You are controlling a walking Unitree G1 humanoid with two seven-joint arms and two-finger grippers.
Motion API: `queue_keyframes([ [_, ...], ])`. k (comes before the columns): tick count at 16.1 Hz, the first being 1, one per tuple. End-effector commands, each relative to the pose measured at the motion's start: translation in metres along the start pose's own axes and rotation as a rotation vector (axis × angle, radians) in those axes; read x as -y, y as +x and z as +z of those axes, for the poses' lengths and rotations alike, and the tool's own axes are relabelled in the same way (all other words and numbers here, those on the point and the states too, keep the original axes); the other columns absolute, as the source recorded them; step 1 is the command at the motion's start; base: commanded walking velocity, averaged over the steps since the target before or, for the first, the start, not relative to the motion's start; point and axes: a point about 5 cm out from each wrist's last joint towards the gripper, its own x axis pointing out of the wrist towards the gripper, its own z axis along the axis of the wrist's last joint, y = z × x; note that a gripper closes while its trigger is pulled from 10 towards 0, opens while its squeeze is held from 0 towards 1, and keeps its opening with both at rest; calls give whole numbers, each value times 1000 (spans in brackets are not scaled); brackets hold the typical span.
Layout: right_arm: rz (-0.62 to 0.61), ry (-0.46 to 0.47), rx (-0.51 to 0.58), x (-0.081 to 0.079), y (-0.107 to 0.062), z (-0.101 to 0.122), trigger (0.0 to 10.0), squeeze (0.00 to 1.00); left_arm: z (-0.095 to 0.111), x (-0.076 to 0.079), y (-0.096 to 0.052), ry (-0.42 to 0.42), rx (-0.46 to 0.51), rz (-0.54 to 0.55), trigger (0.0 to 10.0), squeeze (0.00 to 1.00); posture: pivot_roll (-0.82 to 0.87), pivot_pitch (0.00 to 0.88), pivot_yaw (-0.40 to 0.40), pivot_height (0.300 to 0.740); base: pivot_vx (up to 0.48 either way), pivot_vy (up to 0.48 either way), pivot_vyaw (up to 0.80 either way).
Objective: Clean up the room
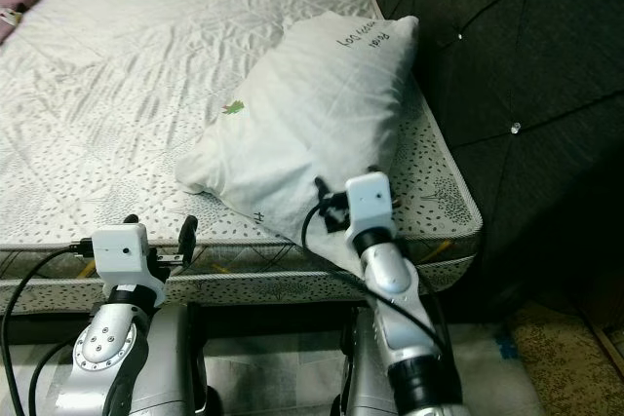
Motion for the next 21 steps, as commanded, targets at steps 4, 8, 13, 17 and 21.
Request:
queue_keyframes([
  [4,-11,-3,-205,-2,-8,-32,10000,0,1,-3,-4,7,-8,5,10000,0,52,135,-23,512,0,0,0],
  [8,-3,91,-286,-11,-5,-40,9922,0,1,-3,-7,10,-24,-3,10000,0,64,152,-18,512,0,0,0],
  [13,75,157,-294,-29,4,-35,0,0,1,-4,-10,19,-39,-13,10000,0,80,155,-15,512,0,0,0],
  [17,46,121,-326,-13,10,-43,0,0,0,-11,-10,30,-48,4,10000,0,99,109,-15,512,0,0,0],
  [21,34,112,-350,0,18,-44,0,0,-1,-14,-8,35,-47,12,10000,0,105,76,-17,512,0,0,0],
])
